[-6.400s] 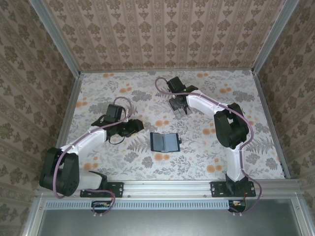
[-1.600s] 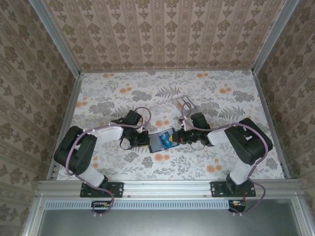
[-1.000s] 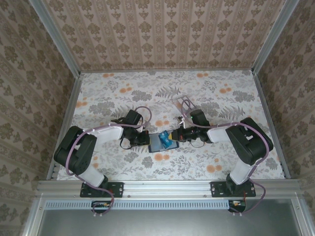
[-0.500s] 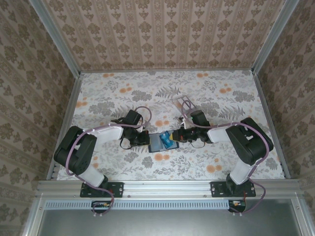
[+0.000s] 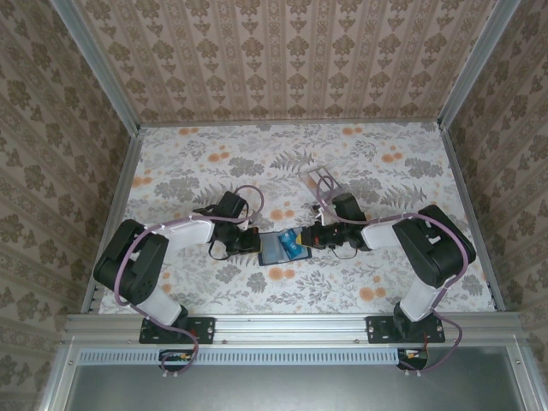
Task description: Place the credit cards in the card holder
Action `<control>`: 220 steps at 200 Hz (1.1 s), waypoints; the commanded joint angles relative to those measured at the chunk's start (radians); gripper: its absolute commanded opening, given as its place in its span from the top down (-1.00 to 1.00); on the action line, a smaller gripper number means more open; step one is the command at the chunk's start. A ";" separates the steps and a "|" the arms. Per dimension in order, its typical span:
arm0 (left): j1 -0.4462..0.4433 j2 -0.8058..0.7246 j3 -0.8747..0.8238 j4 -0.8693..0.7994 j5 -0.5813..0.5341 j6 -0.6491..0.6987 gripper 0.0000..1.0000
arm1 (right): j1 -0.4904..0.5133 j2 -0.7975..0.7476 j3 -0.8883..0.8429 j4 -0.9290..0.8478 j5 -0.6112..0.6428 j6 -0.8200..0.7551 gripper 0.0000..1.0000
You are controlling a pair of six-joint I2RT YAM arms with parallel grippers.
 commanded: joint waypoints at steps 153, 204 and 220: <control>0.007 0.005 -0.018 0.005 -0.012 0.003 0.97 | 0.043 0.146 -0.004 0.270 -0.027 0.266 1.00; 0.006 0.005 -0.012 0.002 -0.008 0.003 0.98 | 0.081 0.158 -0.027 0.325 0.042 0.305 1.00; 0.007 0.001 -0.011 0.008 0.001 -0.002 0.98 | 0.096 0.158 -0.040 0.353 0.076 0.334 1.00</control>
